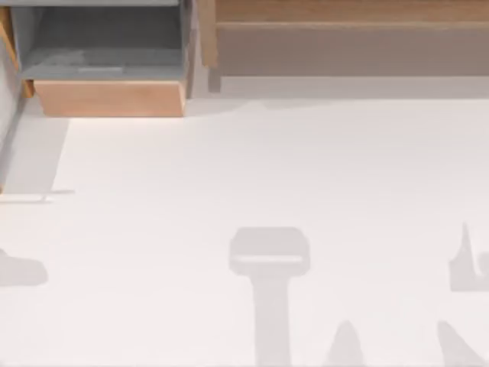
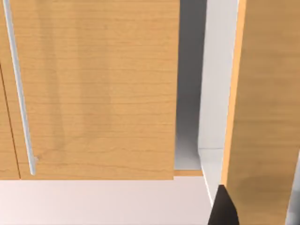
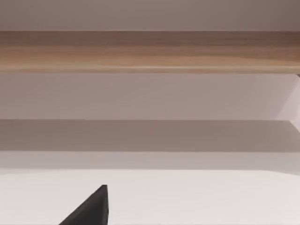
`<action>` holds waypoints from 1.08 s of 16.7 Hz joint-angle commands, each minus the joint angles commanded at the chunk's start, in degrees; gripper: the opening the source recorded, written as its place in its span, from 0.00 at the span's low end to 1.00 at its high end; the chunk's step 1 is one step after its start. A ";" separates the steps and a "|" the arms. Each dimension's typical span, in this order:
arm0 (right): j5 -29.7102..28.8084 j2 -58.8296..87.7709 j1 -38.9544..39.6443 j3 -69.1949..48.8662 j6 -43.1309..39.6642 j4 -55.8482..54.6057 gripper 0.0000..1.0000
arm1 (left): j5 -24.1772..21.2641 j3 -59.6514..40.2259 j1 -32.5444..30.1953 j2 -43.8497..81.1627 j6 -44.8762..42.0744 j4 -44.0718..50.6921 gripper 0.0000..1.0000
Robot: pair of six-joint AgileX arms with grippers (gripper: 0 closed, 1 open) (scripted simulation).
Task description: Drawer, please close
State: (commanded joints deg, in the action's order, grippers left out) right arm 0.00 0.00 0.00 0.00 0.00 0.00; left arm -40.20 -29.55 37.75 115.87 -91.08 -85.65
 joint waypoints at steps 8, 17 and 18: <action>0.00 0.00 0.00 0.00 0.00 0.00 1.00 | 0.00 0.00 0.00 0.00 0.00 0.00 0.00; 0.00 0.00 0.00 0.00 0.00 0.00 1.00 | 5.29 -9.34 -4.80 4.51 0.25 5.74 0.00; 0.00 0.00 0.00 0.00 0.00 0.00 1.00 | 6.06 -10.94 -5.78 5.14 0.33 6.64 0.00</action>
State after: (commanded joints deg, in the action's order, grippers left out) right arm 0.00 0.00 0.00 0.00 0.00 0.00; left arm -34.15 -40.49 31.97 121.00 -90.75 -79.01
